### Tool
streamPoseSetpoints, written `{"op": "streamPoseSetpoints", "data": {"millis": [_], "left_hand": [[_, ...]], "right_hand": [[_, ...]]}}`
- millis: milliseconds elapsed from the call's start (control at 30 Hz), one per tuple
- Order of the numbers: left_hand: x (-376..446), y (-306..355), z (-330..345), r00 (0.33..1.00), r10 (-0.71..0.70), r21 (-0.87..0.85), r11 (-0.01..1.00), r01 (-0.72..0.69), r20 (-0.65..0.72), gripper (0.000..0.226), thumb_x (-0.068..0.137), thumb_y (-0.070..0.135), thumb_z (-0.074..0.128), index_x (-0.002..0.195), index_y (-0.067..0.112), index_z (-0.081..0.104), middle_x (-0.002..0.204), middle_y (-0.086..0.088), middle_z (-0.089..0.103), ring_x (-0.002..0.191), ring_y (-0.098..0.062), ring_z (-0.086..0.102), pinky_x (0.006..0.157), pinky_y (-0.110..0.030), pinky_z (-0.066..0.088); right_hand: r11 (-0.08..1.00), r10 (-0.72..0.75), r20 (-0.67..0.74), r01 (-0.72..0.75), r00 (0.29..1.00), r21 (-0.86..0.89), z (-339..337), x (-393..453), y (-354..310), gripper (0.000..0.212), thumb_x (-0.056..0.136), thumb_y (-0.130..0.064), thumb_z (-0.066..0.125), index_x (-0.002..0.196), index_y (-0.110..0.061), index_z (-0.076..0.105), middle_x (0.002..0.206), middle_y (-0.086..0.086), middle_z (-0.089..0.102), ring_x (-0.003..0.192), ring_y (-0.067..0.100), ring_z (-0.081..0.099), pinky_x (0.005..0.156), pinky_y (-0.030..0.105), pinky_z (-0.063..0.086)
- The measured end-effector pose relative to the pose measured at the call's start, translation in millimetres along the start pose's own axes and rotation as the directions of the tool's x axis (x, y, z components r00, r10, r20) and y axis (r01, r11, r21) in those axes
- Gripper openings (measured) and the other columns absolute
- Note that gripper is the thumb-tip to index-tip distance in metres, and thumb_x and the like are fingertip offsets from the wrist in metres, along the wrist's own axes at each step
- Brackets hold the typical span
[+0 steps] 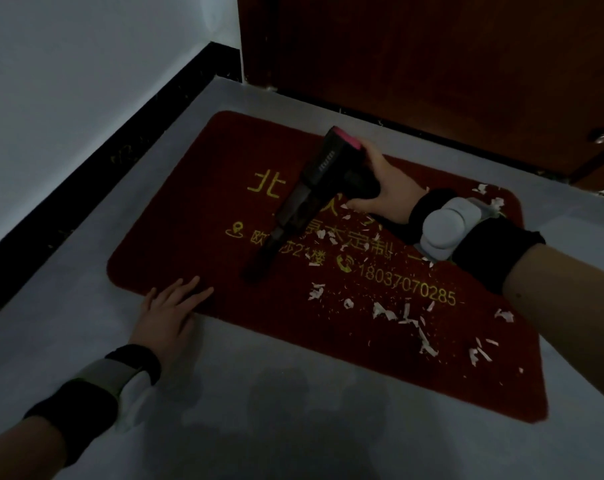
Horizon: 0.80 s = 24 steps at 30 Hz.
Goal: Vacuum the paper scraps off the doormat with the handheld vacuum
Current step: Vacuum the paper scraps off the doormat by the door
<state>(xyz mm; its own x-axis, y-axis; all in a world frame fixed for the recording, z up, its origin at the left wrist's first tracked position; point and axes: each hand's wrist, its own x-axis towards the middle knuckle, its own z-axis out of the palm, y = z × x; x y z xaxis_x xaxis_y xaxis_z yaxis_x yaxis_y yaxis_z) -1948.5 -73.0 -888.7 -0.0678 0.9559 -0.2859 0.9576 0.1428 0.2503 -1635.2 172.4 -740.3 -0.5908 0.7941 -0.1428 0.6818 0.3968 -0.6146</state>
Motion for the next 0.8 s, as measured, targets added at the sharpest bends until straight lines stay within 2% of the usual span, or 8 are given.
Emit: {"op": "streamPoseSetpoints", "data": {"millis": [133,200,267,333,400,533,633,800], "left_hand": [[-3,4,-1,1.000,-0.014,0.004,1.000,0.014,0.015,0.065,0.082,0.042,0.011,0.146,0.035,0.017,0.157,0.006,0.016,0.146,-0.022,0.011,0.116,-0.047,0.004],[-4,4,-1,0.999,-0.021,0.006,1.000,0.020,0.026,0.069,0.079,0.047,0.004,0.146,0.036,0.014,0.157,0.007,0.013,0.146,-0.021,0.009,0.116,-0.047,0.003],[-4,4,-1,0.999,-0.022,0.006,1.000,0.022,0.027,0.073,0.075,0.049,0.000,0.146,0.037,0.013,0.157,0.008,0.012,0.146,-0.020,0.008,0.116,-0.046,0.003],[-4,4,-1,0.999,-0.024,0.020,1.000,0.023,0.038,0.079,0.070,0.052,-0.006,0.146,0.038,0.011,0.158,0.008,0.009,0.146,-0.019,0.006,0.116,-0.045,0.001],[-3,5,-1,0.999,-0.025,0.020,0.999,0.024,0.039,0.082,0.068,0.052,-0.009,0.146,0.038,0.011,0.158,0.008,0.009,0.146,-0.020,0.005,0.116,-0.045,0.000],[-5,4,1,0.999,-0.020,0.012,1.000,0.020,0.032,0.080,0.069,0.051,-0.007,0.145,0.039,0.013,0.157,0.010,0.011,0.146,-0.019,0.007,0.116,-0.045,0.001],[-5,2,-1,1.000,-0.006,0.010,1.000,0.006,0.011,0.076,0.073,0.050,-0.002,0.145,0.039,0.020,0.156,0.008,0.018,0.145,-0.021,0.014,0.116,-0.047,0.004],[-3,8,-3,0.999,-0.022,-0.014,1.000,0.021,-0.044,0.055,0.087,0.032,0.024,0.142,0.037,0.034,0.152,0.004,0.030,0.142,-0.026,0.024,0.115,-0.050,0.006]], "right_hand": [[0.993,-0.056,-0.114,0.043,0.992,-0.114,-8,3,-12,0.091,0.082,-0.017,0.069,0.149,-0.028,0.007,0.103,0.006,0.062,0.084,0.024,0.064,0.076,0.042,0.056],[0.992,-0.051,-0.229,0.022,0.972,-0.126,-14,4,-12,0.089,0.083,-0.013,0.066,0.149,-0.027,0.007,0.097,0.003,0.060,0.074,0.020,0.063,0.069,0.039,0.056],[0.986,-0.005,-0.362,-0.056,0.932,-0.158,-22,4,-6,0.088,0.085,-0.014,0.063,0.149,-0.029,0.004,0.109,0.008,0.059,0.078,0.024,0.064,0.069,0.041,0.055],[0.951,0.059,-0.472,-0.194,0.880,-0.242,-29,5,3,0.088,0.086,-0.017,0.061,0.149,-0.033,0.002,0.124,0.013,0.055,0.088,0.031,0.064,0.069,0.041,0.054],[0.928,0.120,-0.519,-0.282,0.846,-0.244,-35,3,15,0.089,0.086,-0.019,0.061,0.149,-0.033,0.000,0.128,0.014,0.053,0.094,0.034,0.063,0.070,0.041,0.053],[0.957,0.174,-0.478,-0.262,0.861,-0.124,-40,-4,30,0.091,0.085,-0.016,0.062,0.149,-0.031,-0.001,0.113,0.014,0.059,0.082,0.031,0.062,0.067,0.040,0.052],[0.970,0.172,-0.407,-0.226,0.897,-0.088,-51,-12,34,0.092,0.085,-0.015,0.065,0.149,-0.030,0.000,0.102,0.009,0.058,0.082,0.032,0.063,0.070,0.044,0.055],[0.981,0.144,-0.271,-0.172,0.952,-0.086,-65,-24,39,0.090,0.084,-0.013,0.068,0.146,-0.030,0.005,0.106,0.005,0.056,0.091,0.030,0.062,0.081,0.046,0.053]]}}
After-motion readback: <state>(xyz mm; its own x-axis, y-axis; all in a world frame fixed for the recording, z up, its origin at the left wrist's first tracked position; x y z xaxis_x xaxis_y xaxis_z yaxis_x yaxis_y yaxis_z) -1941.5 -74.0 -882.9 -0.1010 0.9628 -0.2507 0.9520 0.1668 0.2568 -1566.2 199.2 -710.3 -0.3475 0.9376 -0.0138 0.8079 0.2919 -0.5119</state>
